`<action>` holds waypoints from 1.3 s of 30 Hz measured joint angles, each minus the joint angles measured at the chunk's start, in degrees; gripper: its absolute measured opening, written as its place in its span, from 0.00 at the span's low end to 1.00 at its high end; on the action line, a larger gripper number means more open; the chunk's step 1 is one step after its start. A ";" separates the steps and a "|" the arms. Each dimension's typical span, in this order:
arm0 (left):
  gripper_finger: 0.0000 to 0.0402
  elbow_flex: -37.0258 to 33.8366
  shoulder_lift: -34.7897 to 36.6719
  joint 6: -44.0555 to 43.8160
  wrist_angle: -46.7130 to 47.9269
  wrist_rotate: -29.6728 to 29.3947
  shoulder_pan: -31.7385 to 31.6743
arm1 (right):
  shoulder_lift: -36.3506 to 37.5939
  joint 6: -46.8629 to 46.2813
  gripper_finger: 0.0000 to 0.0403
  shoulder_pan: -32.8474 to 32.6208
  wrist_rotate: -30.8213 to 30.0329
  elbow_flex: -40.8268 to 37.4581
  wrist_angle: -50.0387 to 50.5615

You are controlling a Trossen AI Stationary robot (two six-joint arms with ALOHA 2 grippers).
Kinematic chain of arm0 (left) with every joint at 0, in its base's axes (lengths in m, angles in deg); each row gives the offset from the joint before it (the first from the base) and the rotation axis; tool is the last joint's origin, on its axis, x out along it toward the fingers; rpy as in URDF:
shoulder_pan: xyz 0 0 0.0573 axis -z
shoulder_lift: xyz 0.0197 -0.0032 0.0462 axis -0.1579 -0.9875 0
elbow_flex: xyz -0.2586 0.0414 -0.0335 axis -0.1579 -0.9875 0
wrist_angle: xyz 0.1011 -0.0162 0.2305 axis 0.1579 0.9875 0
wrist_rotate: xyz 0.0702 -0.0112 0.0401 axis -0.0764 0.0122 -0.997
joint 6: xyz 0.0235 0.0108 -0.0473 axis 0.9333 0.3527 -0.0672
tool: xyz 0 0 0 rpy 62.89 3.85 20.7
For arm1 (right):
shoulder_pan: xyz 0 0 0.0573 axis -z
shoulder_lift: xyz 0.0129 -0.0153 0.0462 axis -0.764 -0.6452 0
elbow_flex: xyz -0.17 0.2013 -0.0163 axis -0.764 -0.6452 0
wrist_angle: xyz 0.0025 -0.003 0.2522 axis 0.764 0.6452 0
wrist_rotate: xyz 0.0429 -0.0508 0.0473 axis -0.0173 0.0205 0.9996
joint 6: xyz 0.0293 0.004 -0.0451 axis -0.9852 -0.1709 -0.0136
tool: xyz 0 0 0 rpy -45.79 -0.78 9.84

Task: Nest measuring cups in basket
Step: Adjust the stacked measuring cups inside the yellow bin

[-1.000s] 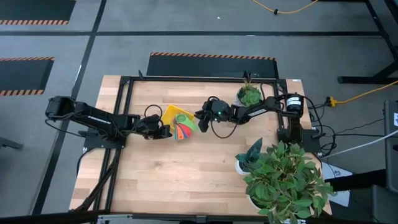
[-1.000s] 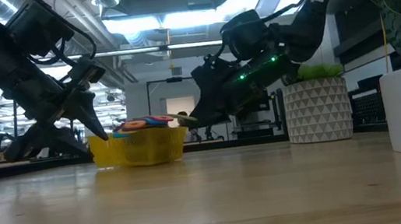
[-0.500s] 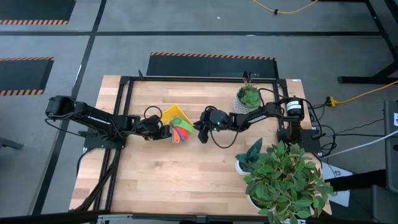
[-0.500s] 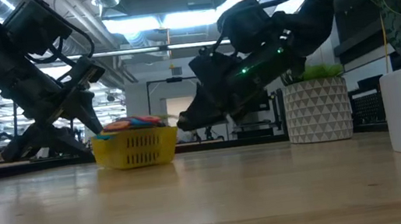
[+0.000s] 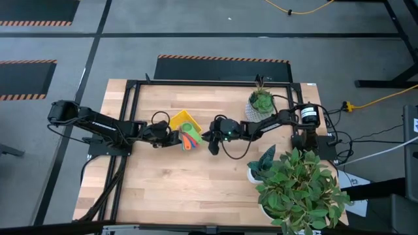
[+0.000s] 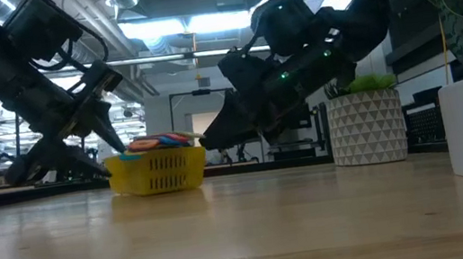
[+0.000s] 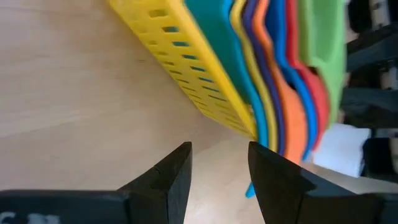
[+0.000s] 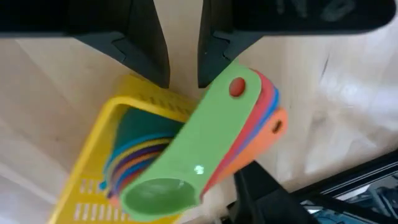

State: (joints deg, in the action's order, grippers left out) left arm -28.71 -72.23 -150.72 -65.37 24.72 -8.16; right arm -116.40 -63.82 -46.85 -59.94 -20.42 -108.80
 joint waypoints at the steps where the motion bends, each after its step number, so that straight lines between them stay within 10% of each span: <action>1: 0.37 0.00 0.00 -0.03 -0.66 0.00 0.00 | 0.00 0.00 0.22 -0.31 -0.02 0.08 0.02; 26: 0.37 0.00 0.02 -0.53 0.70 4.74 2.24 | 2.23 4.92 0.22 -1.76 6.37 5.36 4.83; 39: 0.37 0.00 -1.17 -2.97 0.45 -0.46 3.76 | 1.61 6.00 0.22 -1.83 -7.34 5.36 13.58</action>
State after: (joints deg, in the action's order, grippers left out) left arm -28.71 -73.40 -153.69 -64.93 24.26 -4.40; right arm -114.80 -57.82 -48.67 -67.29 -15.06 -95.22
